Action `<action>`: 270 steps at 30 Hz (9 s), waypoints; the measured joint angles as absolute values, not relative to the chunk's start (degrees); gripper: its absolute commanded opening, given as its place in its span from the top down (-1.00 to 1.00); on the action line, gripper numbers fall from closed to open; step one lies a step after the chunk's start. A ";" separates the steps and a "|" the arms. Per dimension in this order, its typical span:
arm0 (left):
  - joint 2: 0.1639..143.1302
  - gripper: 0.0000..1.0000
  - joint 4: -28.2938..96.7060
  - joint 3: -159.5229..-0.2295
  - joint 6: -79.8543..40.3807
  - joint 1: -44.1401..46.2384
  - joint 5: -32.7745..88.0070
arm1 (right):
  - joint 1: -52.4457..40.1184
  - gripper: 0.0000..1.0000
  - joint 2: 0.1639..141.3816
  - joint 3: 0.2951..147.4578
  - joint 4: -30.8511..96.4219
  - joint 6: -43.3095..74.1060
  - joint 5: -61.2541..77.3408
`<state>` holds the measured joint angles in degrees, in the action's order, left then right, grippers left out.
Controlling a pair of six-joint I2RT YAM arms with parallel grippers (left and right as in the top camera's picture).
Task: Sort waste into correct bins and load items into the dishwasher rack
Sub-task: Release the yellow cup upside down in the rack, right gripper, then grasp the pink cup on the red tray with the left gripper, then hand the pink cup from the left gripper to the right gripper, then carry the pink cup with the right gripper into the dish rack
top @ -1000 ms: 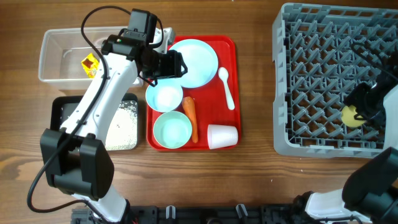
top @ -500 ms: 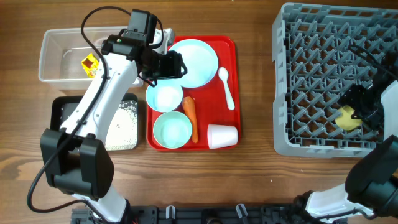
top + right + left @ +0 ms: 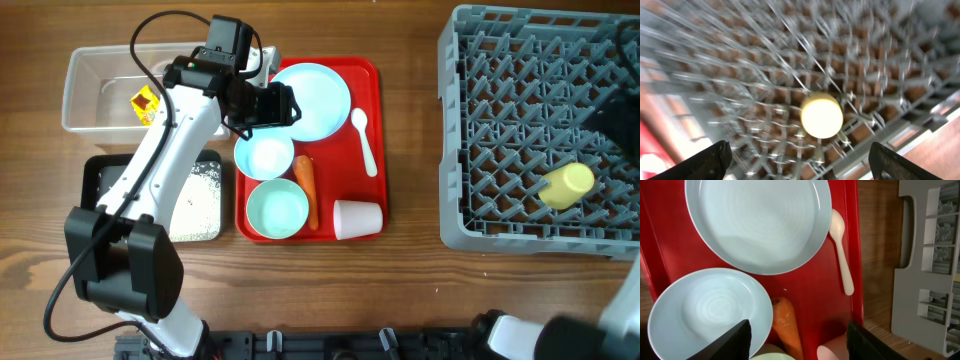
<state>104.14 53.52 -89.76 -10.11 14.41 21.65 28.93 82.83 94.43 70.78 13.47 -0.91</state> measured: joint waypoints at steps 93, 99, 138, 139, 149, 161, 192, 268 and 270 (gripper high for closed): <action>91.92 0.92 14.50 -69.93 -30.76 10.13 71.72 | 12.25 -1.00 86.80 77.19 66.37 -31.73 75.48; 91.92 0.92 12.29 -69.93 -30.76 14.55 71.96 | 3.31 -0.99 91.53 75.37 53.56 -28.27 77.52; 92.20 0.92 8.51 -69.93 -30.76 16.73 71.92 | 3.18 -0.99 75.48 75.66 59.07 22.90 -6.57; 92.20 0.92 8.56 -69.93 -30.76 16.73 71.94 | 3.25 -0.99 77.58 75.61 59.40 22.85 -5.21; 92.20 0.92 8.80 -69.93 -30.76 16.73 72.03 | 3.92 -0.99 87.79 75.35 60.01 10.24 30.96; 92.20 0.92 8.19 -69.93 -30.76 16.73 73.82 | 12.67 -0.96 92.97 72.77 46.04 -10.98 75.96; 94.89 0.92 3.62 -70.13 -29.67 19.97 76.84 | 4.36 -0.98 93.76 62.48 14.00 -1.48 89.34; 96.12 -1.00 29.58 -70.24 -35.24 13.63 24.27 | 20.53 -0.16 86.41 95.13 71.77 3.81 9.26; 96.12 -1.00 29.58 -70.24 -35.24 13.63 23.59 | 26.22 -0.17 86.41 95.13 72.49 6.11 5.43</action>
